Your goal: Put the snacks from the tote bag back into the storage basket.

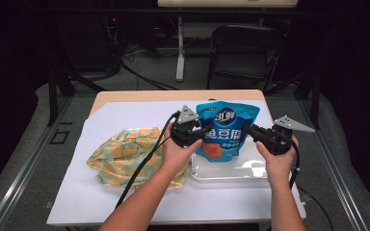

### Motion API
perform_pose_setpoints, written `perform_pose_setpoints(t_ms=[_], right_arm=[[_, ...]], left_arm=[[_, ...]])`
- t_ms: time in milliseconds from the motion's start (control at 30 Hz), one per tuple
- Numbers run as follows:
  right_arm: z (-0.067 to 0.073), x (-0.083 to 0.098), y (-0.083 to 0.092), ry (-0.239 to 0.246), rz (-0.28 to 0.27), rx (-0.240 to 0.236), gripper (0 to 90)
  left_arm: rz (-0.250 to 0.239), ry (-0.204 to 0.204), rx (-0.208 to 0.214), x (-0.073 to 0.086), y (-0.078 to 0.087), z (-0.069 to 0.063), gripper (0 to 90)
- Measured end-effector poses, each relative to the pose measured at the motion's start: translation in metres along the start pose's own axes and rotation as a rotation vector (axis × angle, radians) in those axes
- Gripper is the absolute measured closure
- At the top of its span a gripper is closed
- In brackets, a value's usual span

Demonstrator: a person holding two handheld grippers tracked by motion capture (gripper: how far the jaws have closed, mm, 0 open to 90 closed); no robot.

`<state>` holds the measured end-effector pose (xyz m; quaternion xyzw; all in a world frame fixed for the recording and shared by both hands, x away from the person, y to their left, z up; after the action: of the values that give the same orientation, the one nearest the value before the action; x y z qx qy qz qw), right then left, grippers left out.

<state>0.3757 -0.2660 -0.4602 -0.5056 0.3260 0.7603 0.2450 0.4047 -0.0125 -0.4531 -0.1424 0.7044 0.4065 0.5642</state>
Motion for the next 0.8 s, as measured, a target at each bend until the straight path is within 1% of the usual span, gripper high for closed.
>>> perform_pose_setpoints(t_ms=[100, 267, 467, 800], right_arm=[[0.0007, -0.0008, 0.0001, 0.0, -0.007, -0.006, 75.8], [0.0015, -0.0009, 0.0009, 0.004, -0.008, -0.004, 75.0], [0.0027, -0.0009, 0.0024, 0.006, -0.008, -0.002, 75.1], [0.0042, -0.0006, 0.0063, 0.013, -0.009, 0.005, 74.3]], left_arm=[[-0.003, 0.002, 0.0, -0.0005, 0.001, 0.0005, 62.2], [-0.004, 0.005, -0.012, -0.0013, 0.0036, 0.0025, 57.4], [-0.008, -0.006, -0.015, -0.0015, 0.006, 0.0014, 57.4], [-0.013, -0.002, -0.022, -0.0028, 0.0093, 0.0018, 56.8]])
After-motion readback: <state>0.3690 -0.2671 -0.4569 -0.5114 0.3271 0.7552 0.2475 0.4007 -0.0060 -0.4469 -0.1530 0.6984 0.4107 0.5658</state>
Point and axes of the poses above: each handheld gripper's, and its own axes: y roughly backward along the jaws, x roughly out of its underside, z roughly to its left, the point moved 3 cm from there along -y, roughly forward along the jaws, and after that the axes turned 8 degrees about -x, right-handed, at the moved point
